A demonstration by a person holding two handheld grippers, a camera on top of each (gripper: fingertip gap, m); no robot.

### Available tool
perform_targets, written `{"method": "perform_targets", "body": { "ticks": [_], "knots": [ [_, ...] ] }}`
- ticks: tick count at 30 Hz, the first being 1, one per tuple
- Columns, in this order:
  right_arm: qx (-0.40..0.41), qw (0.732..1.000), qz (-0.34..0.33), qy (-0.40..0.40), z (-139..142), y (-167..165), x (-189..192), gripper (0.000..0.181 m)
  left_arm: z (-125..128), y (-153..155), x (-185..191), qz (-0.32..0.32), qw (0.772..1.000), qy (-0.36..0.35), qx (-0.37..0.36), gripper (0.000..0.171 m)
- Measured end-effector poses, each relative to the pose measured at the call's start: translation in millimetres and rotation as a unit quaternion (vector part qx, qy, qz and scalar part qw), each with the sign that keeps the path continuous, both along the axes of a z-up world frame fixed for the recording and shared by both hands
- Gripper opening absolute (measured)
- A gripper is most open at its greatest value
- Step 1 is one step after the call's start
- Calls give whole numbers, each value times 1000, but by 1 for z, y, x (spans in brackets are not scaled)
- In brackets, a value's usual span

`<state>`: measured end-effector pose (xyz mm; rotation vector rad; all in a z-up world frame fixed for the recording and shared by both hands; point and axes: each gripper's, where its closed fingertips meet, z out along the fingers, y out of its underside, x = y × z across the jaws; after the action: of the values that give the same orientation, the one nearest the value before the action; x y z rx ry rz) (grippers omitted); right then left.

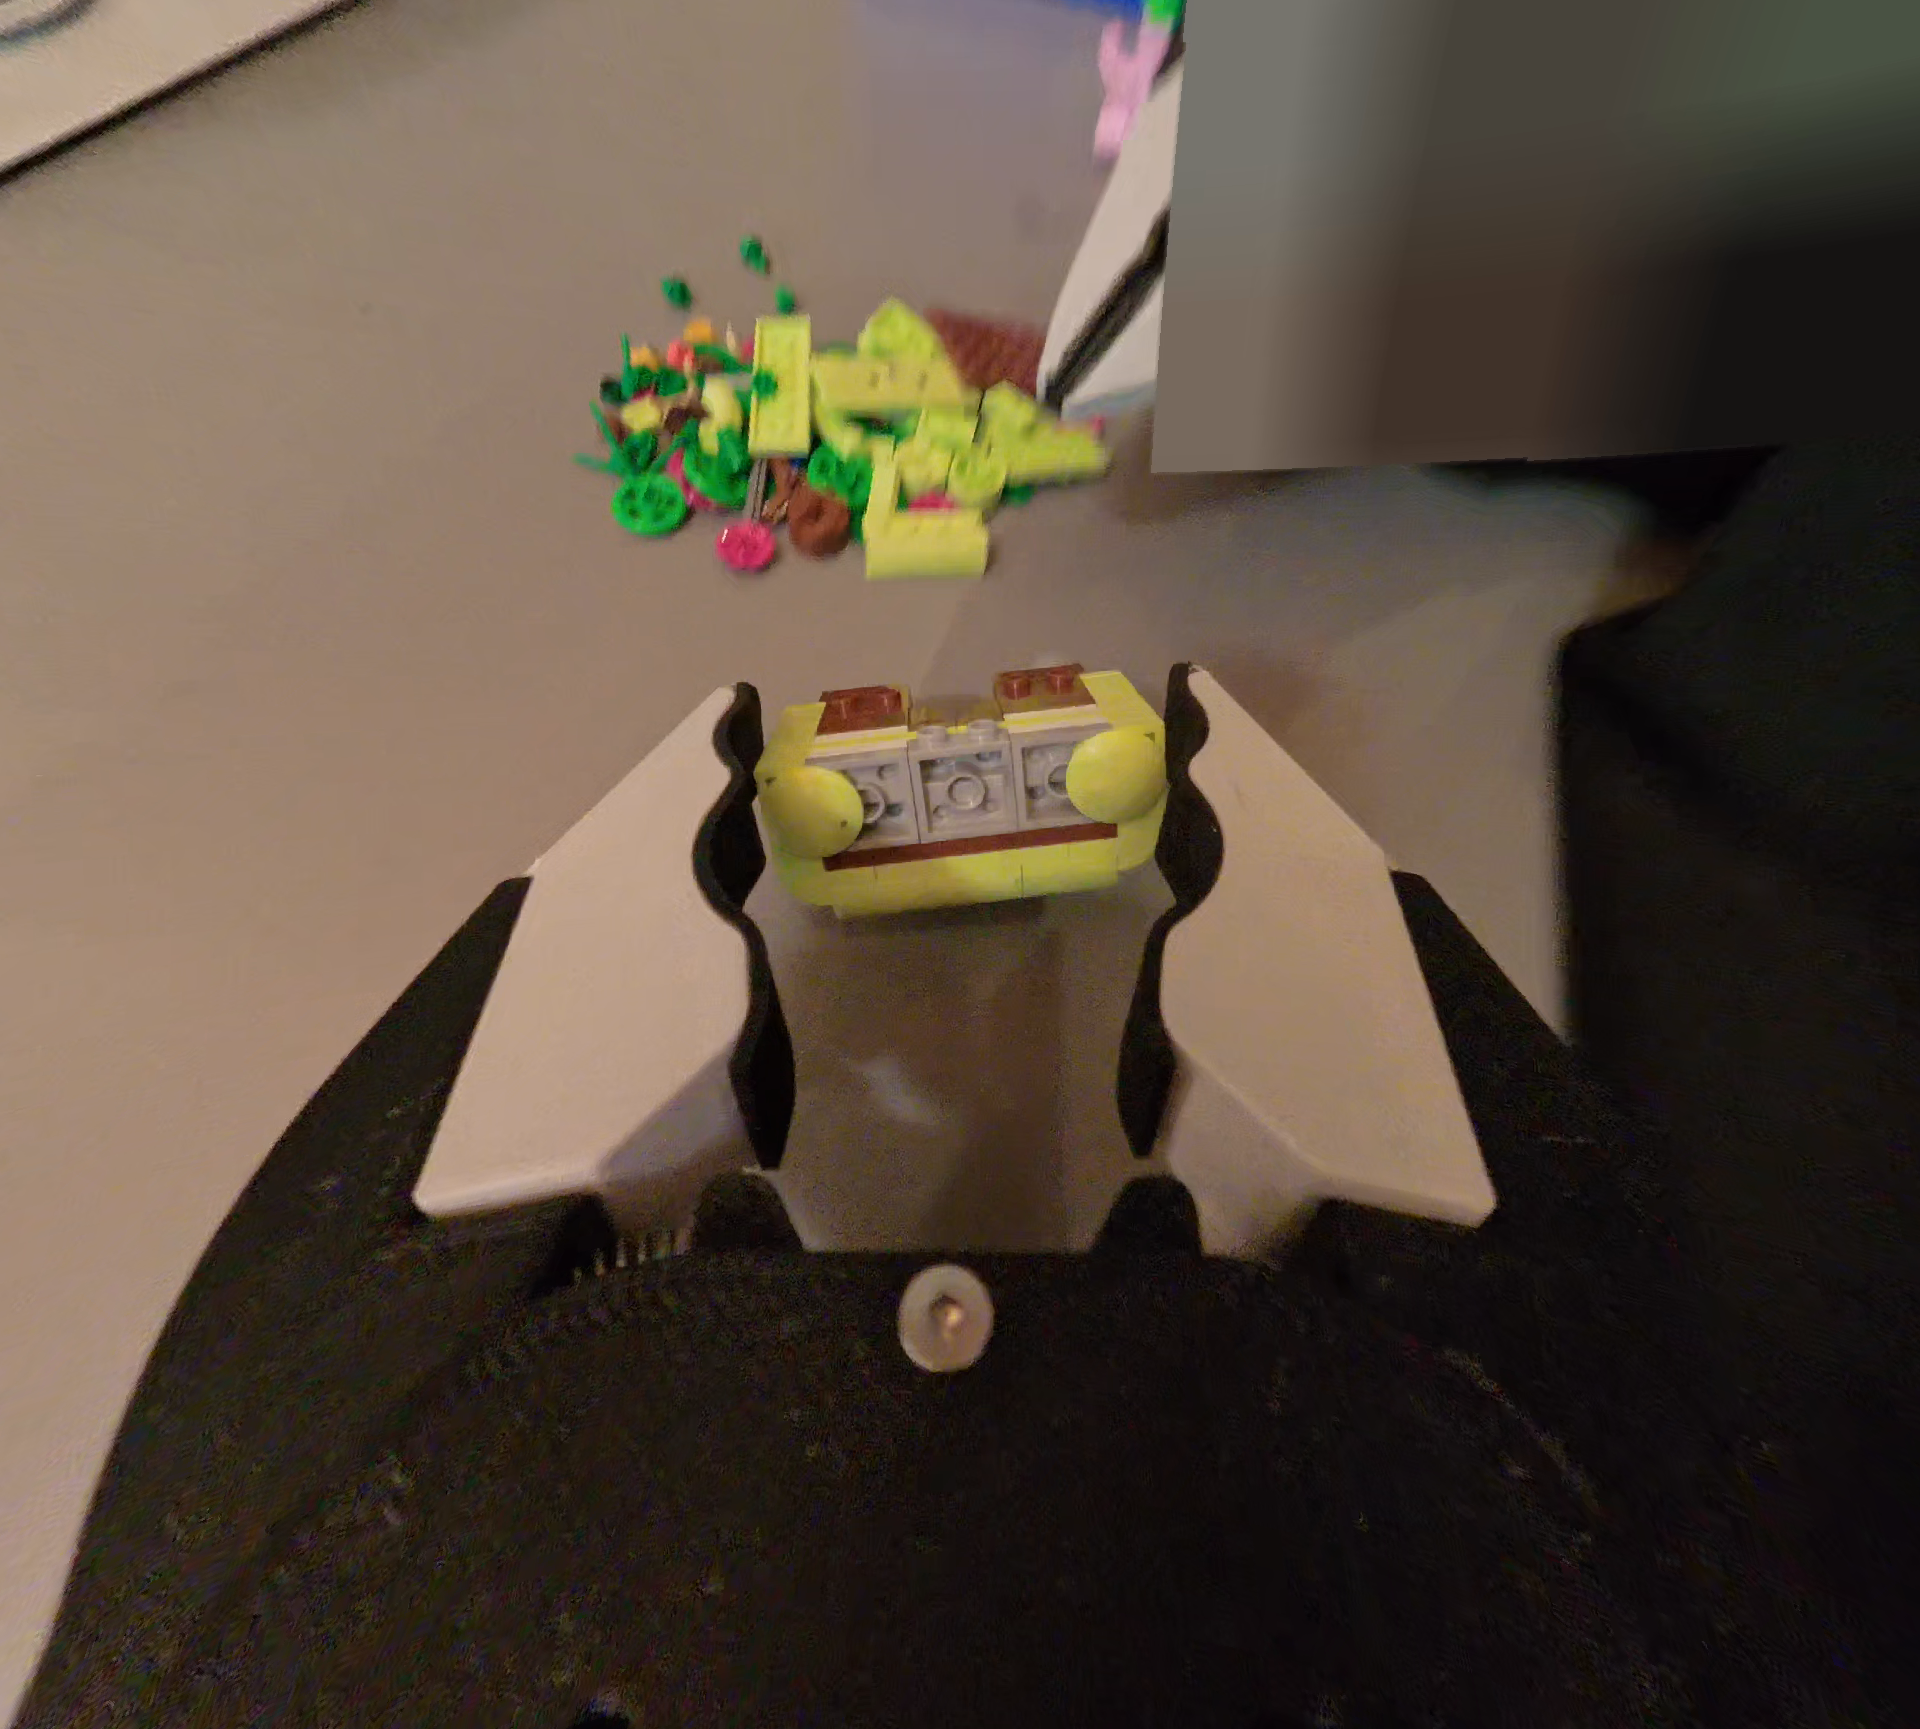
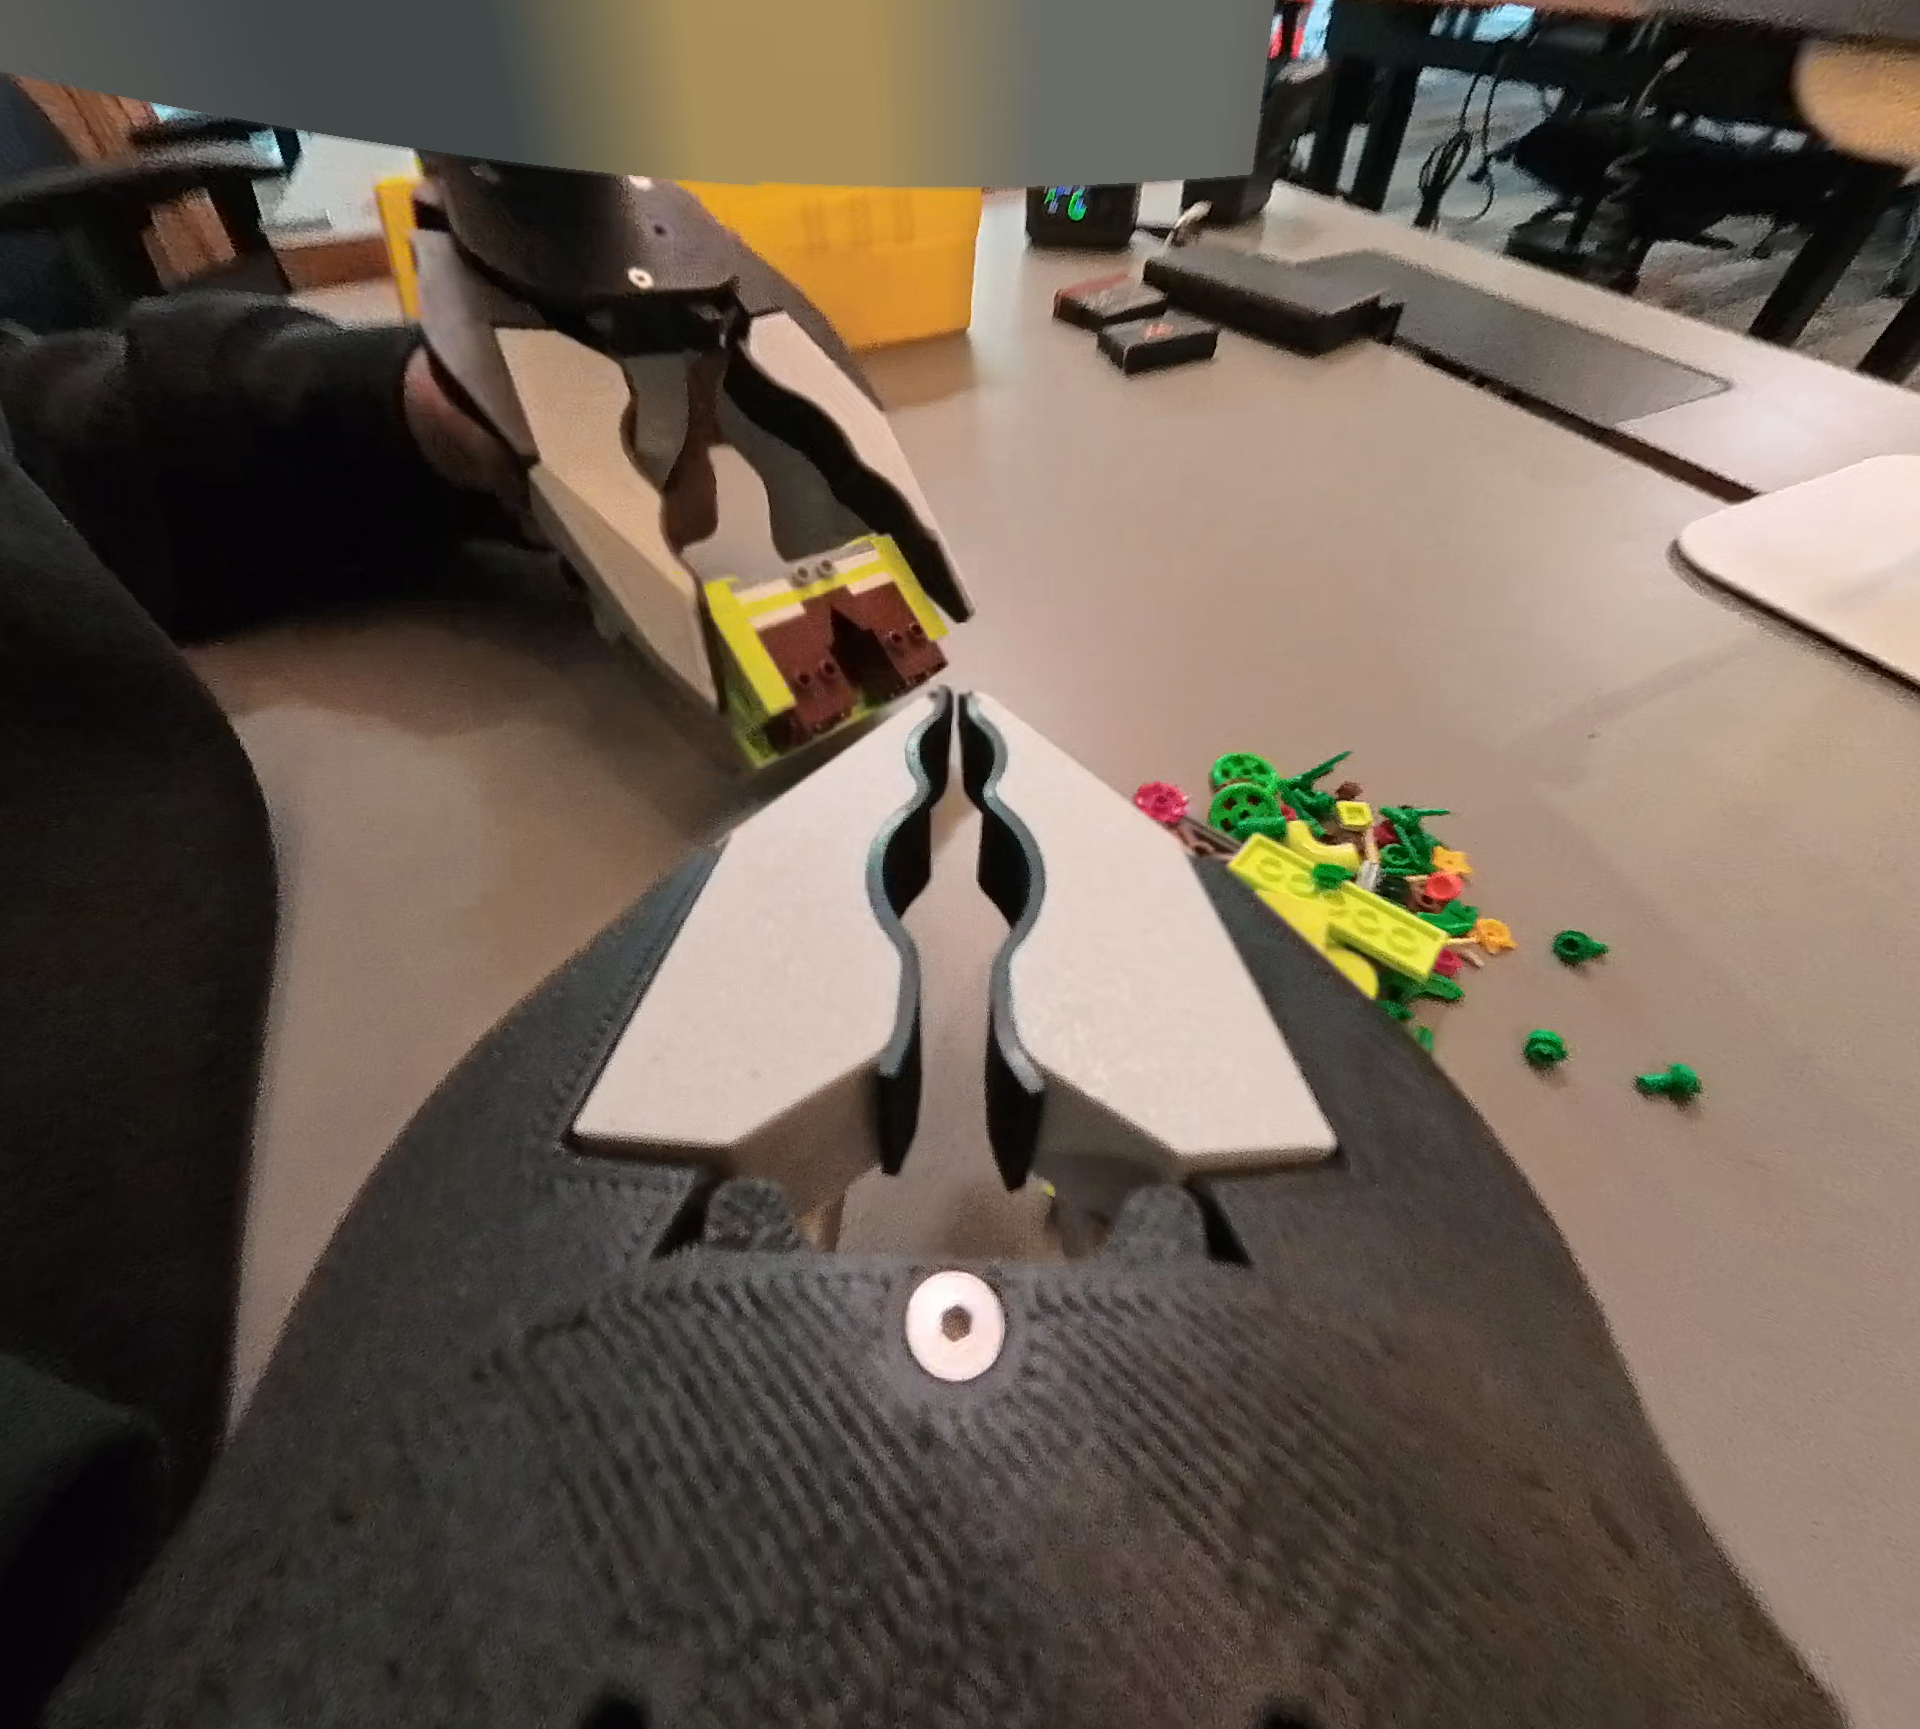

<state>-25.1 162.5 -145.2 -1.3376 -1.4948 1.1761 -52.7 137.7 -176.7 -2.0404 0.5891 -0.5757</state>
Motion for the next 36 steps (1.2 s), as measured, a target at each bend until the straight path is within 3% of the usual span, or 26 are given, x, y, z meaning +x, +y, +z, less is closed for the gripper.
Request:
{"method": "perform_targets", "body": {
  "ticks": [2,5,9,11,16,26,36],
  "knots": [
    [-20,1000,-3,23,8,4,4,0,19,3,0,8,995,-95,-3,76],
    [-64,997,2,32,12,5,9,7,29,6,-7,18,986,-163,-11,76],
    [-96,994,8,46,16,3,15,11,57,3,-1,-27,936,-350,-39,75],
    [-108,992,26,56,20,-3,16,15,62,2,-1,-44,919,-390,-43,75],
    [-186,976,100,59,25,-33,14,38,58,5,10,-55,919,-388,-42,74],
    [-250,957,131,70,31,-44,14,36,64,4,37,-90,909,-406,-41,74],
    [-277,947,150,68,32,-46,17,23,60,-1,46,-108,925,-364,-13,74]
  ]
}}
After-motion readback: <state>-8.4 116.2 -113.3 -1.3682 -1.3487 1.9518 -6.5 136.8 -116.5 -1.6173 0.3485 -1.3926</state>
